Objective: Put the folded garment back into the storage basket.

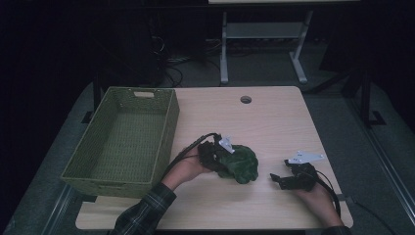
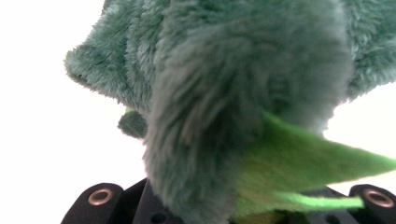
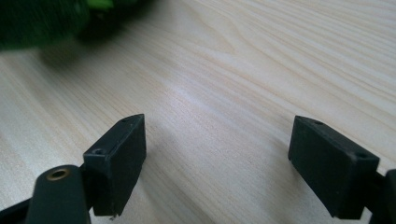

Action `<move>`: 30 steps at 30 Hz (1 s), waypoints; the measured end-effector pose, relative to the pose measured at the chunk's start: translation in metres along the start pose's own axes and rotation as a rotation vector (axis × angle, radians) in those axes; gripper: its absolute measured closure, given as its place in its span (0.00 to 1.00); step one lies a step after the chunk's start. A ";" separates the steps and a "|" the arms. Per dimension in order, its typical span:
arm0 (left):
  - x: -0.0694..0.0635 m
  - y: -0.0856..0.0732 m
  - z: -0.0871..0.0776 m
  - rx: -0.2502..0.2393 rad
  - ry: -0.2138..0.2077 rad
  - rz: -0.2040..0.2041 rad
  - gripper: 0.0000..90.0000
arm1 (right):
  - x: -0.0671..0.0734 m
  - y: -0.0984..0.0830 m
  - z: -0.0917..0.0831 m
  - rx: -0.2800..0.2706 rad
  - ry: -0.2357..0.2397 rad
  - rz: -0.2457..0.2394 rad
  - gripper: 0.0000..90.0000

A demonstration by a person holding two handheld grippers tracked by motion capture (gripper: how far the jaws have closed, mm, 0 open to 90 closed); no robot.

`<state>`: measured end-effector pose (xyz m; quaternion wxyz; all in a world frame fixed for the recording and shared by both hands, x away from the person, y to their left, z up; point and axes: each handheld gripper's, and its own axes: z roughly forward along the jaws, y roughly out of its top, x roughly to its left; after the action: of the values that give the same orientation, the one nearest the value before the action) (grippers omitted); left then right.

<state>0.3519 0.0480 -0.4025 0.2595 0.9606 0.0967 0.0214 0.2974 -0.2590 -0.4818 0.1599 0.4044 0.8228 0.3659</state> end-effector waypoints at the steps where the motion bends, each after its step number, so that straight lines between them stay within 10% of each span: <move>1: 0.001 0.001 -0.004 -0.003 0.001 -0.001 0.85 | 0.000 0.000 0.000 0.000 0.000 0.000 0.21; 15: 0.008 0.006 -0.063 -0.034 0.056 -0.042 0.85 | 0.000 0.000 0.000 0.000 0.000 -0.001 0.21; 30: 0.029 -0.021 -0.139 -0.075 0.160 -0.126 0.85 | 0.000 0.000 0.000 0.002 0.000 0.003 0.21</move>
<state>0.3638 0.1404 -0.2934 0.2878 0.9374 0.1765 0.0853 0.2975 -0.2587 -0.4818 0.1591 0.4056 0.8226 0.3653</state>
